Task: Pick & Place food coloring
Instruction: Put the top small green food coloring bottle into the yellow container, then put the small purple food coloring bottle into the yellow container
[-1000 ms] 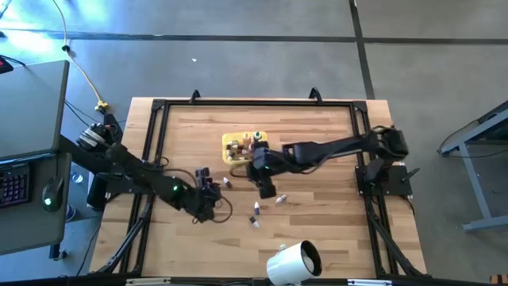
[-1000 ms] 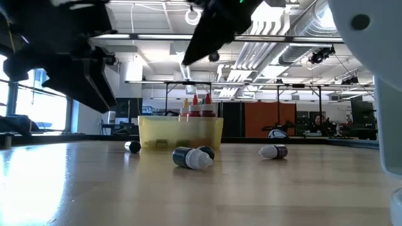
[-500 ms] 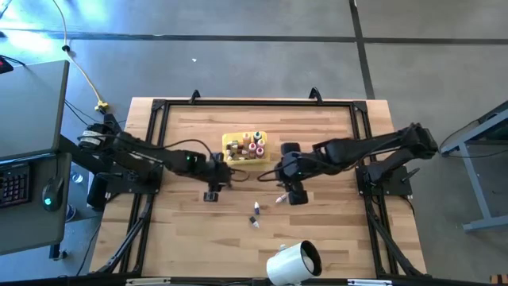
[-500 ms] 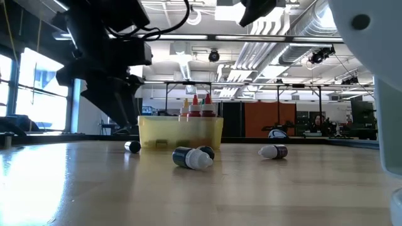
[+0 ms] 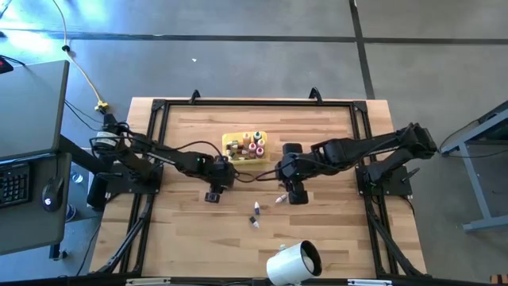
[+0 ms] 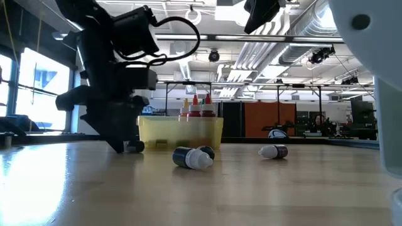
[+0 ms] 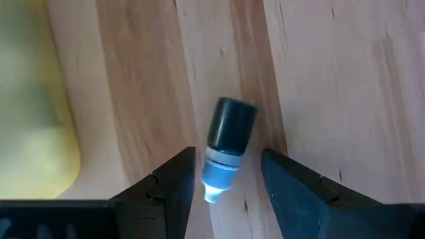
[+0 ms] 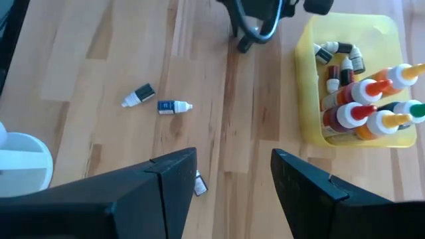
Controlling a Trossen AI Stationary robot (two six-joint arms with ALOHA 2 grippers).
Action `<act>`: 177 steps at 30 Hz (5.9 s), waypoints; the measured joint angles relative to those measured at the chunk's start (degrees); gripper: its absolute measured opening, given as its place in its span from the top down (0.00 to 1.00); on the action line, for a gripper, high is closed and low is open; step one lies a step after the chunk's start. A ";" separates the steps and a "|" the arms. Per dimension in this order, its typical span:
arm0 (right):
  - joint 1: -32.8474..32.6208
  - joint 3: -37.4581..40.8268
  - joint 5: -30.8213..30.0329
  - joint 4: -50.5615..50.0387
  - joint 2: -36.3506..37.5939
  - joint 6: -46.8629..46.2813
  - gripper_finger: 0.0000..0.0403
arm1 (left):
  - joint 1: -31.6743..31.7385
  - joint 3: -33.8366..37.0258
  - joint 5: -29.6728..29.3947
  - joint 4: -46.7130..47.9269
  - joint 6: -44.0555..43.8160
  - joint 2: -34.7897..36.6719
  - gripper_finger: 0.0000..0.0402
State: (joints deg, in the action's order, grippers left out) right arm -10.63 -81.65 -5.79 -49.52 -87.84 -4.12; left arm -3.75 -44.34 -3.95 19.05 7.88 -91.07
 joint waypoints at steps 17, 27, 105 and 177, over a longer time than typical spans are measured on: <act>0.00 0.00 -0.03 0.03 0.05 -1.39 0.53 | -0.04 -1.45 0.71 1.67 -4.03 -0.37 0.86; 0.00 0.00 -0.67 0.36 0.05 -1.44 0.53 | 0.07 -10.55 -21.89 3.87 0.79 -0.17 0.80; 0.11 58.80 6.22 86.06 -6.38 6.01 0.53 | -2.27 -26.12 -23.51 29.52 -18.69 8.30 0.58; -5.20 49.71 -5.57 77.15 -7.75 7.35 0.69 | -2.29 -26.07 -14.46 30.39 -22.14 8.26 0.58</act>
State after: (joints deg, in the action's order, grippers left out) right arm -15.83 -31.93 -11.36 27.63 -95.59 3.23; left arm -6.04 -70.41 -18.41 49.44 -14.26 -82.81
